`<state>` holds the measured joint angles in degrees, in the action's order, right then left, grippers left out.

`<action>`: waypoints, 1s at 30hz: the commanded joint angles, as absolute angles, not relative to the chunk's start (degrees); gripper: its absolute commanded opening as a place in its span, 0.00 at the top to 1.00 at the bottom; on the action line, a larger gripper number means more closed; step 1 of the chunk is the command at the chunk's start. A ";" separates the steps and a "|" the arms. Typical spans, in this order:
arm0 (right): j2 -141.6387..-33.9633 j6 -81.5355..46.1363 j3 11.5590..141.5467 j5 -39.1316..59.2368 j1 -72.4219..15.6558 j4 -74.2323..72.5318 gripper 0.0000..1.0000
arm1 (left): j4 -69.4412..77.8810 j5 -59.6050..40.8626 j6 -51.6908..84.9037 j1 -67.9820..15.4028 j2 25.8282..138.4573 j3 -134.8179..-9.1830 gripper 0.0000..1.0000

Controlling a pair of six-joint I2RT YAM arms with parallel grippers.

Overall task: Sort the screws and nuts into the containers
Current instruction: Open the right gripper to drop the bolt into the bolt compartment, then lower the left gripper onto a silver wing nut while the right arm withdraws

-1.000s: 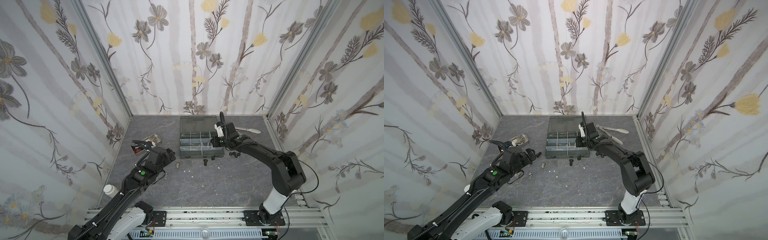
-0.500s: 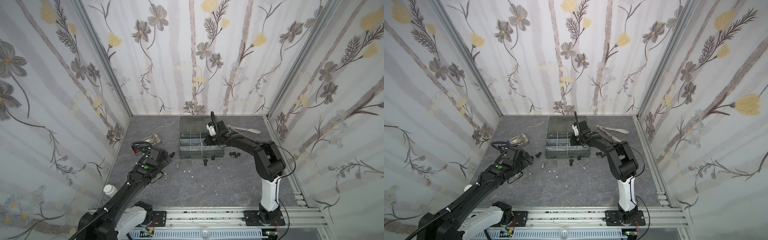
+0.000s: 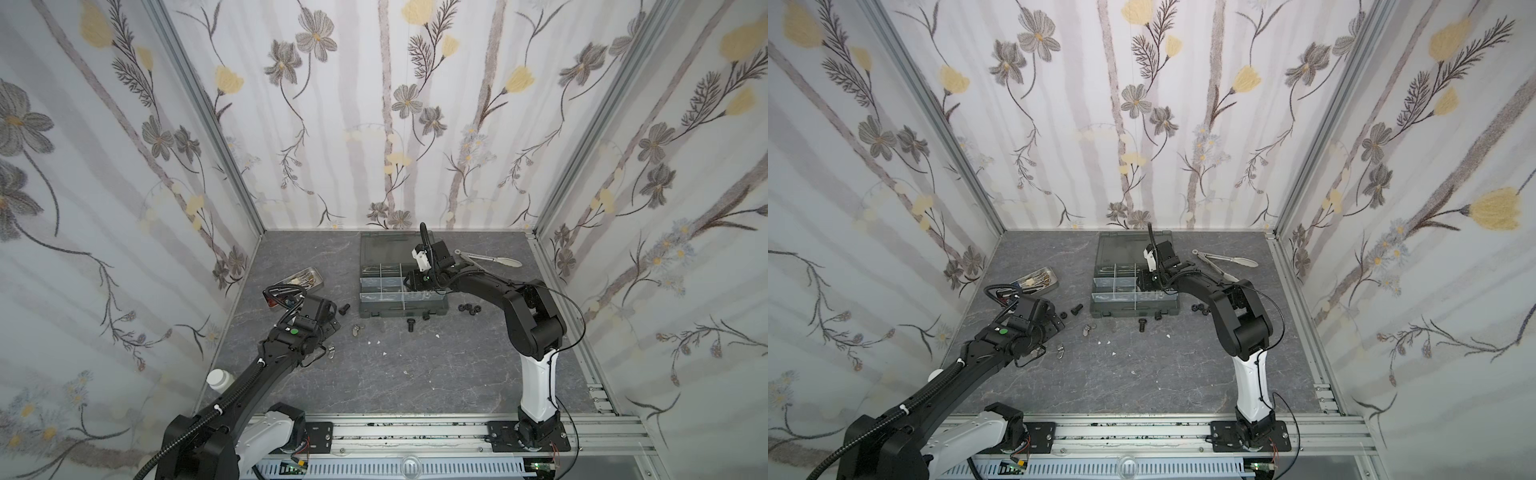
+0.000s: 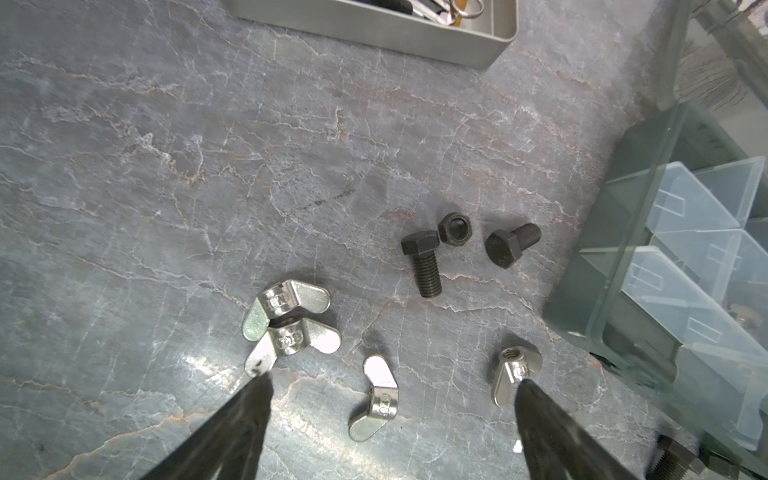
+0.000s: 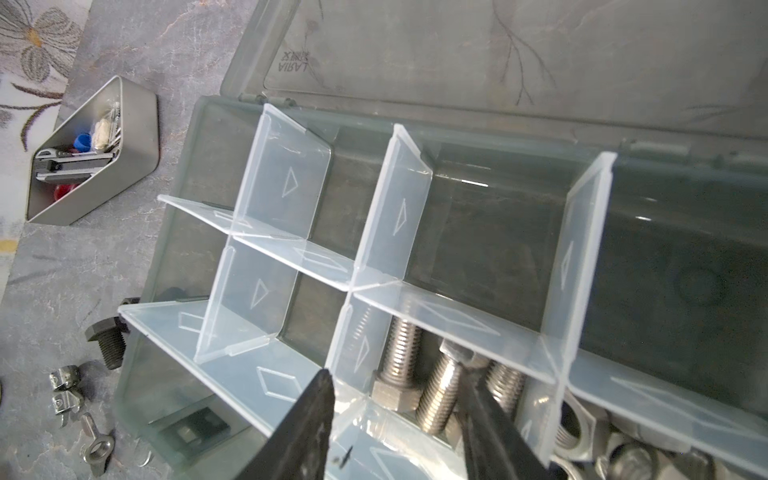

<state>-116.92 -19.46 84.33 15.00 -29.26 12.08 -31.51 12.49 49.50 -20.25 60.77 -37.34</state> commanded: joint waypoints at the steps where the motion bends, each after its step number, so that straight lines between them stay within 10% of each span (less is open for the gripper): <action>1: -114.62 -19.64 84.28 15.03 -29.20 10.92 0.49 | -31.14 12.84 48.90 -20.56 61.41 -36.06 0.17; 30: -80.69 -23.41 55.35 13.37 -29.72 -2.37 0.47 | -18.59 10.30 50.27 -24.39 71.89 -28.39 0.50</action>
